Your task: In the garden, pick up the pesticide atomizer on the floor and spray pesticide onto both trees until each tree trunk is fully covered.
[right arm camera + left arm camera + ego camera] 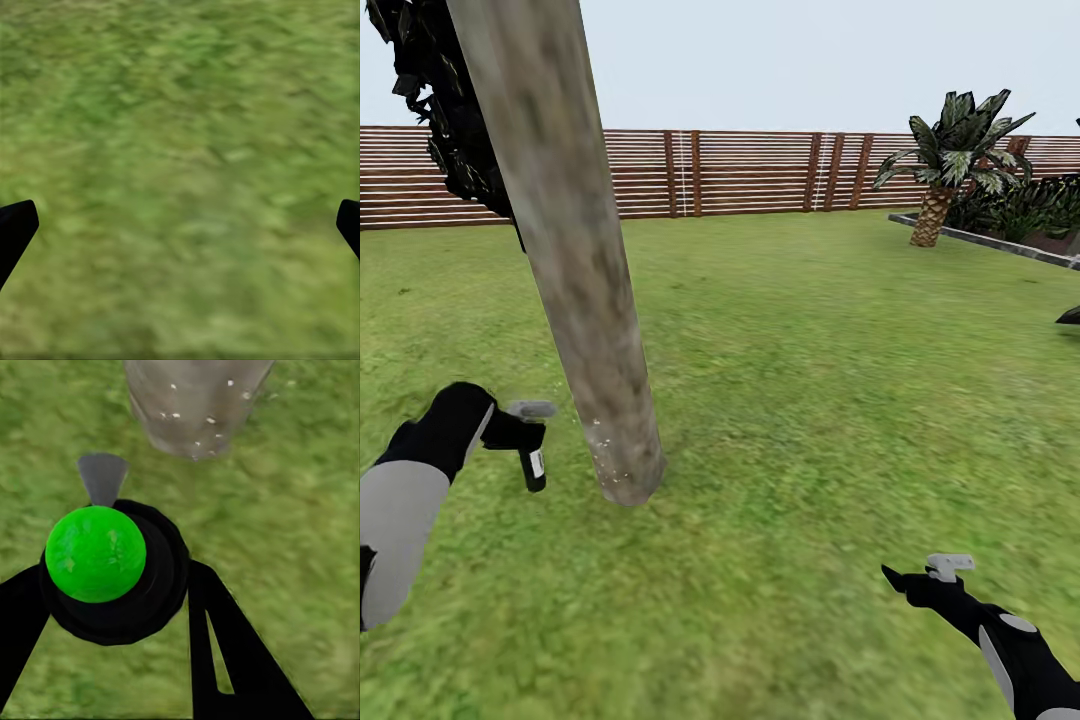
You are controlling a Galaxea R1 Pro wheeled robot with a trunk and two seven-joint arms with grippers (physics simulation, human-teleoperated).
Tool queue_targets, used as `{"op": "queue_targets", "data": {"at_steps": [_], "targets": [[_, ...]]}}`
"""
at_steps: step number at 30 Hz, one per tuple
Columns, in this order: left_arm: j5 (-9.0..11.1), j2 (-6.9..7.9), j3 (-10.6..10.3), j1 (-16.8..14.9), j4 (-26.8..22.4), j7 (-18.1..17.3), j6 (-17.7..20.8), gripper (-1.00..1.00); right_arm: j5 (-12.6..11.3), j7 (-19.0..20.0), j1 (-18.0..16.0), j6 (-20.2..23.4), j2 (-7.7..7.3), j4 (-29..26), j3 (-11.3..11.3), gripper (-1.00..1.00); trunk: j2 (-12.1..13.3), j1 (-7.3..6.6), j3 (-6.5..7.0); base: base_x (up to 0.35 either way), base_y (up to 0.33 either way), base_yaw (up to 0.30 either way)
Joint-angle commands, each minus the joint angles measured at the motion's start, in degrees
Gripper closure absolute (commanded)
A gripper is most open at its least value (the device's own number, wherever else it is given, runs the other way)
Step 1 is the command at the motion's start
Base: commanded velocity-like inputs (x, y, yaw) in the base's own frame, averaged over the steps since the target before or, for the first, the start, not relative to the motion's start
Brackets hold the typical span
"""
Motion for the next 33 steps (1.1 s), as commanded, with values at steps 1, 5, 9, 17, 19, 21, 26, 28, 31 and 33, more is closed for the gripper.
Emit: {"op": "queue_targets", "data": {"at_steps": [1,5,9,17,19,21,26,28,31,33], "targets": [[-0.5,-0.24,0.1,1.8,-0.1,-0.5,0.0,1.0,0.6,0.5,0.0,0.3,0.06,-0.1,-0.4,-1.0,0.0,-0.02,-0.04,0.0,0.0,0.0],[-0.4,-0.78,0.2,7.6,0.0,-0.4,-2.0,1.0,0.6,0.5,0.0,0.3,0.06,-0.1,-0.4,-1.0,0.0,-0.02,-0.04,0.0,0.0,0.0],[-0.3,-3.05,0.5,11.6,0.2,4.3,-6.3,1.0,0.6,0.5,0.0,0.3,0.06,-0.1,-0.4,-1.0,0.0,-0.02,-0.04,0.0,0.0,0.0],[5.5,-4.56,2.1,13.1,-0.8,7.6,-6.7,1.0,0.6,0.5,0.0,0.3,0.06,-0.1,-0.4,-1.0,0.0,-0.02,-0.04,-0.038,-0.038,0.0],[6.0,-4.57,2.6,13.1,-0.8,7.7,-6.7,1.0,0.6,0.5,0.0,0.3,0.06,-0.1,-0.4,-1.0,0.0,-0.02,-0.04,-0.176,-0.193,0.0],[6.1,-4.57,2.9,13.1,-0.8,7.7,-6.7,1.0,0.6,0.5,0.0,0.3,0.06,-0.1,-0.4,-1.0,0.0,-0.02,-0.04,-0.187,-0.206,0.0],[6.1,-4.6,2.9,13.1,-0.9,7.8,-6.7,1.0,0.6,0.5,0.0,0.3,0.06,-0.1,-0.4,-1.0,0.0,-0.02,-0.04,-0.196,-0.212,0.03],[6.1,-4.65,3.0,13.1,-0.9,7.8,-6.7,1.0,0.6,0.5,0.0,0.3,0.08,-0.1,-0.4,-1.0,0.0,-0.02,-0.04,-0.083,-0.244,0.225],[6.1,-4.76,2.9,13.1,-0.9,7.8,-6.7,1.0,0.6,0.5,0.0,0.3,0.12,-0.1,-0.4,-1.0,0.0,-0.02,-0.04,-0.018,-0.165,0.234],[6.1,-4.9,2.8,13.1,-0.9,7.8,-6.6,1.0,0.6,0.5,0.0,0.3,0.11,-0.1,-0.4,-1.0,0.0,-0.02,-0.04,-0.003,-0.031,0.069]]}}
